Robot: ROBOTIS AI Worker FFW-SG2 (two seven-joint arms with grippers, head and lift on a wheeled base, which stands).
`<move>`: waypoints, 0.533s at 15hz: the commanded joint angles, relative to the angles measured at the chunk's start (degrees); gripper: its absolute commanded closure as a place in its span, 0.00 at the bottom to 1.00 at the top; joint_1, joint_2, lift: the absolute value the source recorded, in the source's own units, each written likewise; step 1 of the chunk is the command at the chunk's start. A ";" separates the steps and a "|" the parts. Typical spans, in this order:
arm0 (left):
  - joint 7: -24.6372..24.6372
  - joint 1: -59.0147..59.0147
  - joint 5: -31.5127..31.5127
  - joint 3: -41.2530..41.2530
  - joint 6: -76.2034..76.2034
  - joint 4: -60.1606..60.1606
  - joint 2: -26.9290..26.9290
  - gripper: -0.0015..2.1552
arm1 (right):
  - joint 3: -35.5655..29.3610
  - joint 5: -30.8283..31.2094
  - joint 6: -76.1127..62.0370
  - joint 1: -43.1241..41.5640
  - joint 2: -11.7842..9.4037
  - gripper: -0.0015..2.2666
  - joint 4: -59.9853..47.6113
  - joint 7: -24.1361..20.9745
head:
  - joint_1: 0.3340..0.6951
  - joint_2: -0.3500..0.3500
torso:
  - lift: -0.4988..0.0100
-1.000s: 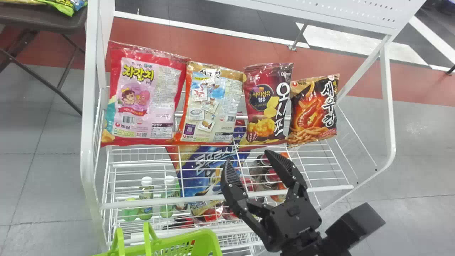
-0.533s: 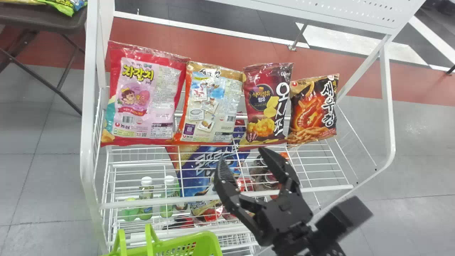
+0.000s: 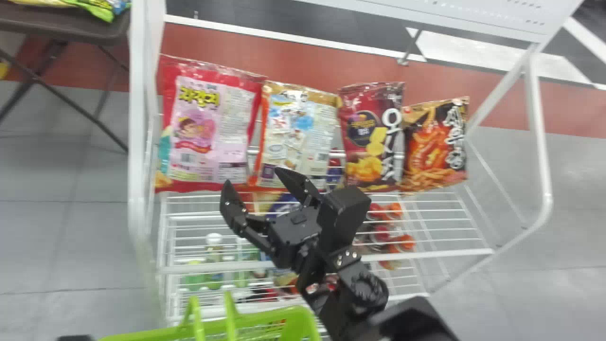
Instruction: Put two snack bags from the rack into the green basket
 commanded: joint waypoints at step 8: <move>-0.01 -1.87 -0.15 0.70 0.07 1.64 0.52 0.69 | 4.45 1.36 6.99 -18.98 5.24 0.07 16.73 -0.15 | 1.00 0.43 | 0.97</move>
